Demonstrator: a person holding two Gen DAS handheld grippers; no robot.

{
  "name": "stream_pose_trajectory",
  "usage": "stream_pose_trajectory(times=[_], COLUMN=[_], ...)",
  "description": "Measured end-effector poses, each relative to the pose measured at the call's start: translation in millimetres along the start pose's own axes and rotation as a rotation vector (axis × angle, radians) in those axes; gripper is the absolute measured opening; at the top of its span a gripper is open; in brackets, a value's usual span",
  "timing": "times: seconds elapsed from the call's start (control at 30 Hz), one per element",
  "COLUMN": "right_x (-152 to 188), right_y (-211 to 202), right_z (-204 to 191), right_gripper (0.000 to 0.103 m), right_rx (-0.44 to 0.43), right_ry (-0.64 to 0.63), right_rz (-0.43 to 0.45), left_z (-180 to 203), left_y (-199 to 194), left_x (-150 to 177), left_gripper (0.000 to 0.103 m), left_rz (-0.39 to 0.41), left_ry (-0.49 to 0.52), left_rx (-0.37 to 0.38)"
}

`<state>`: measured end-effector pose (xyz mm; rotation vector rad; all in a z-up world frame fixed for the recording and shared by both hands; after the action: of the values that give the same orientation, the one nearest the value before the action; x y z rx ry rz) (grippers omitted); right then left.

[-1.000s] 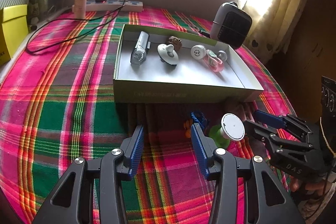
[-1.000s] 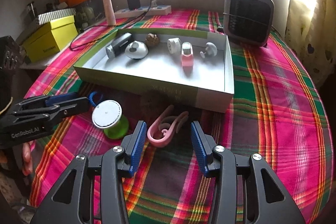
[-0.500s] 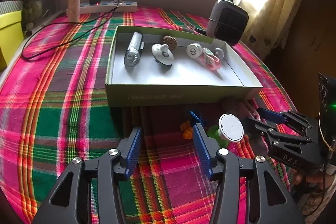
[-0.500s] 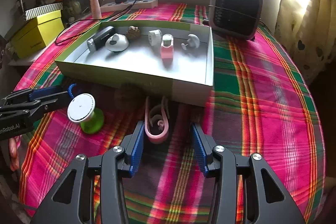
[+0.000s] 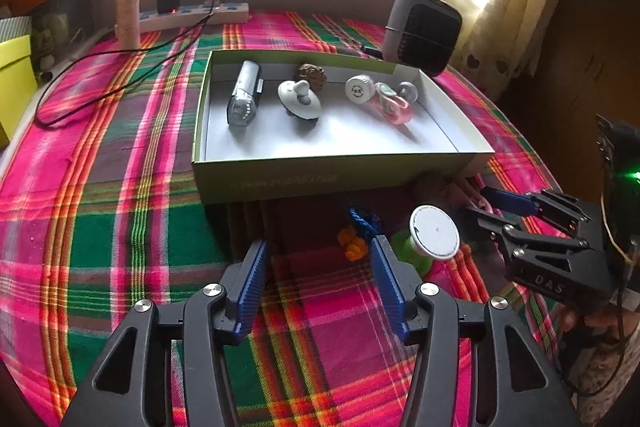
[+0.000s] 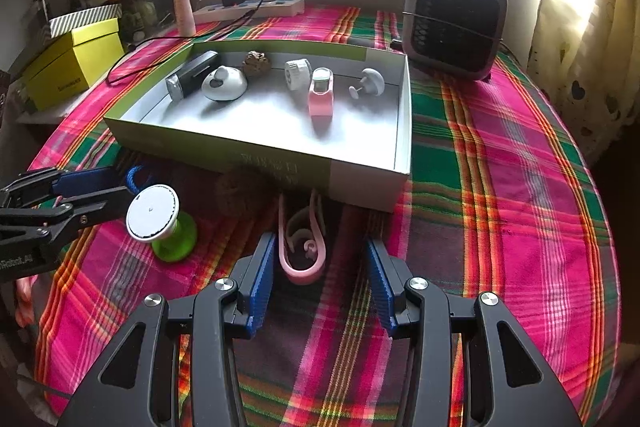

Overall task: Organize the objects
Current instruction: 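Grasp the blue coiled cord with the left tool while the right tool grasps the pink hook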

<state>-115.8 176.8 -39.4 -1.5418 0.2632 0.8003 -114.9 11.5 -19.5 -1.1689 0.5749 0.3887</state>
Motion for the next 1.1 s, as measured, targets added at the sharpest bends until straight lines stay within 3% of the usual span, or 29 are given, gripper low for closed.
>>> stream_pose_trajectory(times=[0.57, 0.9, 1.1], right_x=[-3, -4, -4], right_y=[2, 2, 3], right_z=[-2, -4, -4], right_gripper=[0.045, 0.045, 0.045], right_rx=[-0.008, -0.007, -0.009], right_ry=[-0.009, -0.014, -0.015], right_rz=[-0.001, -0.001, -0.001], left_z=[15, 17, 14], left_y=[16, 21, 21], left_x=[-10, -14, -14], left_gripper=[0.052, 0.051, 0.039], left_rz=[-0.018, -0.005, 0.004], left_ry=[0.116, 0.128, 0.115], left_rx=[-0.028, -0.062, -0.094])
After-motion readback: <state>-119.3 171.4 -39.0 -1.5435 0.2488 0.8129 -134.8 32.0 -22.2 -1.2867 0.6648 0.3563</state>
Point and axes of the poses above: each gripper's, at about its wrist camera, not at the fingertips, and y roughly the way its jaws point, z to its right, x to its underside, the point moved 4 cm from there along y, roughly the way its jaws point, and after that the axes turned 5 degrees about -y, right-handed, at the moved point
